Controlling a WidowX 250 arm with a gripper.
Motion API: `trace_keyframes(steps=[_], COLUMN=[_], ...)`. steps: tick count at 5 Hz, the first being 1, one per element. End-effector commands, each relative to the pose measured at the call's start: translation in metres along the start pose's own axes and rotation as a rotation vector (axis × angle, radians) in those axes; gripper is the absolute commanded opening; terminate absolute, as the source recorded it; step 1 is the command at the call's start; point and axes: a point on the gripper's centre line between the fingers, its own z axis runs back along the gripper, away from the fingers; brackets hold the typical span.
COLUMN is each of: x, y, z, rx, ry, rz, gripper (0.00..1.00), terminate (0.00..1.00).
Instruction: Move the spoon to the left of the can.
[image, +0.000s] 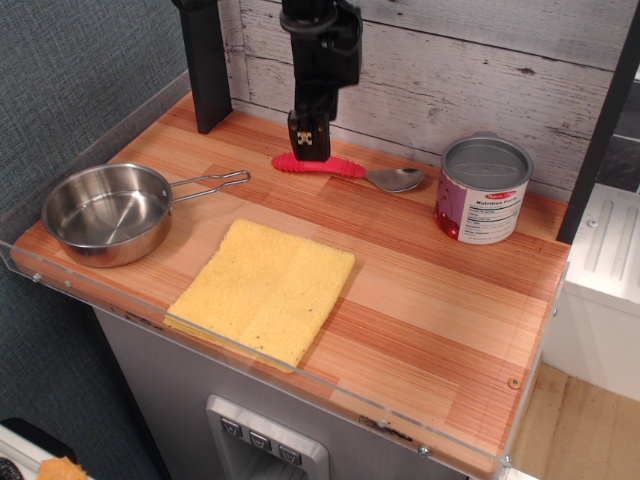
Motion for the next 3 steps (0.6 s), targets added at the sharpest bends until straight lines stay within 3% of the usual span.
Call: trace_keyframes(steps=[1,2,3], x=[-0.018,-0.027,-0.038], y=[0.000,-0.019,-0.037], z=[0.056,0.070,0.081], rx=[0.024,0.005,0.009], ry=[0.032,0.033,0.075], rz=[0.325,0.544,0.673], gripper=[1.00,1.00,1.00], terminate=[0.00,0.00,0.00])
